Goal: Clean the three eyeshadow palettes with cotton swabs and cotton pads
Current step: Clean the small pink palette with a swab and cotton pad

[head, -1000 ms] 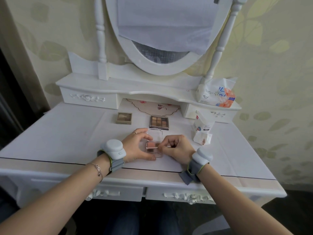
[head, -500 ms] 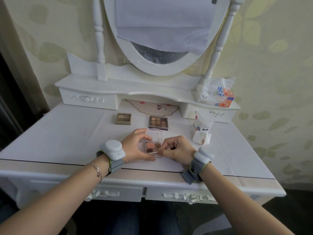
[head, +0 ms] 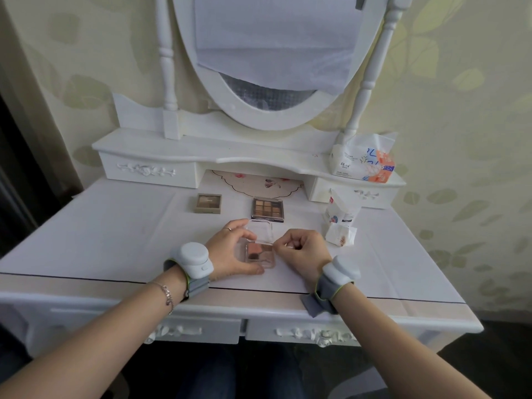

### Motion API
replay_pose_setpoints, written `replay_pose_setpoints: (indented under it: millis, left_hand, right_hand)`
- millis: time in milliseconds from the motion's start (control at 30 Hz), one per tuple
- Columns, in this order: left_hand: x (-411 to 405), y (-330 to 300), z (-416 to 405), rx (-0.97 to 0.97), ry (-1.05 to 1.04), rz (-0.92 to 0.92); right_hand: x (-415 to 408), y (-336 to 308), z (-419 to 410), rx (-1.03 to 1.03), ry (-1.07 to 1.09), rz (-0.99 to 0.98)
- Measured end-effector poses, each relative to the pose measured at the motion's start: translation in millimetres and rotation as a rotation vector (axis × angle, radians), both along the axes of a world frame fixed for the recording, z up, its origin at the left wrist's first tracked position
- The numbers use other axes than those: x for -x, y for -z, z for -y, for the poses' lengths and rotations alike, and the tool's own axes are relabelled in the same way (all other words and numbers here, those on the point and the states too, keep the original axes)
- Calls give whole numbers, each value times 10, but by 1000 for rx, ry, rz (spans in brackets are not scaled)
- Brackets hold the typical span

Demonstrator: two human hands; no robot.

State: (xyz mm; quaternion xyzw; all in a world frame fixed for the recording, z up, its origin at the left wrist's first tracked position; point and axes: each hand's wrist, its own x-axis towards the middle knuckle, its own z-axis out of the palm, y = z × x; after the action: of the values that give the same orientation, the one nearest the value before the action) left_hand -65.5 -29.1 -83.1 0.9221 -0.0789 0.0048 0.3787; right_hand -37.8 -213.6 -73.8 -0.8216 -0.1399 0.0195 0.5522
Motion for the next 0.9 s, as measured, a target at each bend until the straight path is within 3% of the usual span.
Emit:
replay_pose_setpoints:
  millis: [900]
  left_hand:
    - [-40,60,-5,-30,-47,56]
  right_hand:
    - [53,-31,-102,155,43,71]
